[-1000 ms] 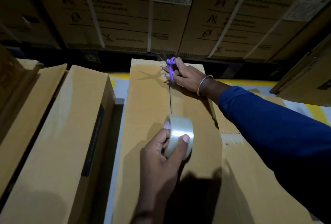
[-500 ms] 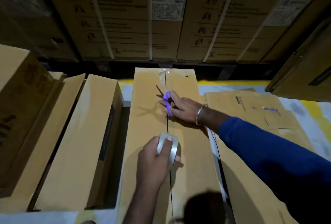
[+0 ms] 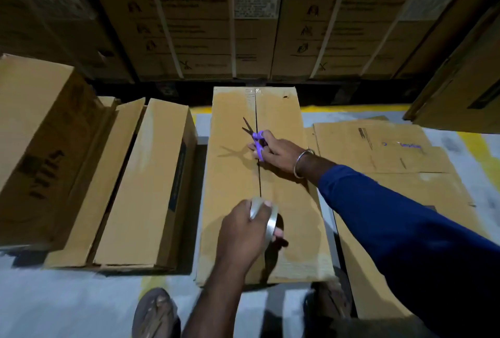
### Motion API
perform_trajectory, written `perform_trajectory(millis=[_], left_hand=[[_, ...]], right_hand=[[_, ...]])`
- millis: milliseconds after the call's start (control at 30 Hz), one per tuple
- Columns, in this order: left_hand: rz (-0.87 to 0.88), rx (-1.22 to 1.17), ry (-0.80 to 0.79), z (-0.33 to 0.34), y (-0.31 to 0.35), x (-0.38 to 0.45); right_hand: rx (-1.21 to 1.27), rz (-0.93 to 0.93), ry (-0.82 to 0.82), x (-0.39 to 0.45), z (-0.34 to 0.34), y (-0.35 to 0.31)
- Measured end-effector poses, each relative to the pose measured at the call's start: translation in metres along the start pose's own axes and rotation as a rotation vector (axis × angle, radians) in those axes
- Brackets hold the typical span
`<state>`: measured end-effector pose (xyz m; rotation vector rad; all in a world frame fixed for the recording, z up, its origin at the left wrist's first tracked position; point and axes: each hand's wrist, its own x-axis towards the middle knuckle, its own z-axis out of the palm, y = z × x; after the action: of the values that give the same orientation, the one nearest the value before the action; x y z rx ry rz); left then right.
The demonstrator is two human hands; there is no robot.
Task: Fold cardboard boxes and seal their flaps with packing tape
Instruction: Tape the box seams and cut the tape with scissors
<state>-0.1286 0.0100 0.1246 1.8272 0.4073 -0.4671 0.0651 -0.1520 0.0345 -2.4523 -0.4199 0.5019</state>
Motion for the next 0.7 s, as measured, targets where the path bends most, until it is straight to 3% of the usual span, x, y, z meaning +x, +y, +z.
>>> perform_trajectory(millis=[100,200,533,700], left_hand=[[-0.108,-0.074,-0.053,-0.003,-0.014,-0.054],[-0.098,-0.073,-0.028,-0.002,-0.035,-0.081],[-0.06,-0.083,-0.048,0.005,-0.051,-0.079],[-0.049,-0.065,-0.091,0.004,-0.045,-0.072]], right_hand=[[-0.033,0.042,-0.005,-0.002,-0.002,-0.005],[-0.026,0.043,0.013,-0.017,-0.003,-0.024],[-0.034,-0.146,-0.195,-0.139,0.046,-0.047],[-0.058,-0.14,-0.198,-0.162,0.057,-0.052]])
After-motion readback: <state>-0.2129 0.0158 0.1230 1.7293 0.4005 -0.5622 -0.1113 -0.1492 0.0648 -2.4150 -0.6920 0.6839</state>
